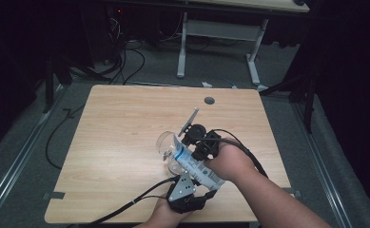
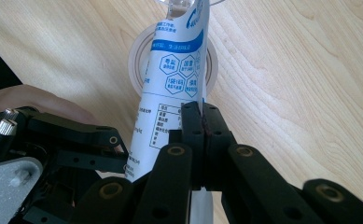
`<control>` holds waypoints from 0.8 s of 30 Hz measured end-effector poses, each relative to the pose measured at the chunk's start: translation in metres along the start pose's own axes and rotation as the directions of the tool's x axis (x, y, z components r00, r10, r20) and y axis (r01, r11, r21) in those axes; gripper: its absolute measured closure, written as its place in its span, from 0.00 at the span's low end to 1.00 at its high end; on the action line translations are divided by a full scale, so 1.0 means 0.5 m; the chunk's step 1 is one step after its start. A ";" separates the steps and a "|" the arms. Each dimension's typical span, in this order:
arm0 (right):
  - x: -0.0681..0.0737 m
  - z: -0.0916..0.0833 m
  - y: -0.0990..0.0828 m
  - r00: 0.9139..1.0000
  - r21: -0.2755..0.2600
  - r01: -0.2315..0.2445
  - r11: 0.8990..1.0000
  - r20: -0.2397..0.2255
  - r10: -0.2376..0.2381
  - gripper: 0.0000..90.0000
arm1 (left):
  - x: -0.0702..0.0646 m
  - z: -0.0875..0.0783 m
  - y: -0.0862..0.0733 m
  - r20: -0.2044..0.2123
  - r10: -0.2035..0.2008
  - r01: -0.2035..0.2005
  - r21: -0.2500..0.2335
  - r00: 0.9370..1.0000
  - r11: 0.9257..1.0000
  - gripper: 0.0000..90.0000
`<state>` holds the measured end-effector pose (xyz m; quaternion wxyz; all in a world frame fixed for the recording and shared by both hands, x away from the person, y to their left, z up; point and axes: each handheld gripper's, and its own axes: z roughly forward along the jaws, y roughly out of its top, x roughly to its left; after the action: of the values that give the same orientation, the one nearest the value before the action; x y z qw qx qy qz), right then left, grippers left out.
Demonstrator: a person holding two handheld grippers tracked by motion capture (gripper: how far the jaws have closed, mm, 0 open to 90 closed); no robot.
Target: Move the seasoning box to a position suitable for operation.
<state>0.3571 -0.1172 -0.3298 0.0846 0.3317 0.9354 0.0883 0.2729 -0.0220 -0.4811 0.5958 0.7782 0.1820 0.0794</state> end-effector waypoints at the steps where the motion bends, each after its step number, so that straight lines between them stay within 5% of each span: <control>1: 0.000 0.001 0.000 1.000 0.000 0.000 1.000 0.001 0.000 1.00 | 0.000 0.001 0.000 0.000 -0.003 0.003 -0.001 1.000 1.000 0.61; 24: 0.000 0.004 0.008 1.000 0.006 0.011 1.000 0.003 -0.011 1.00 | 0.001 0.002 0.005 0.008 -0.020 0.020 -0.015 1.000 1.000 0.61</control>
<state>0.3598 -0.1138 -0.3310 0.0856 0.3270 0.9374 0.0844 0.2745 -0.0233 -0.4791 0.6030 0.7723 0.1867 0.0717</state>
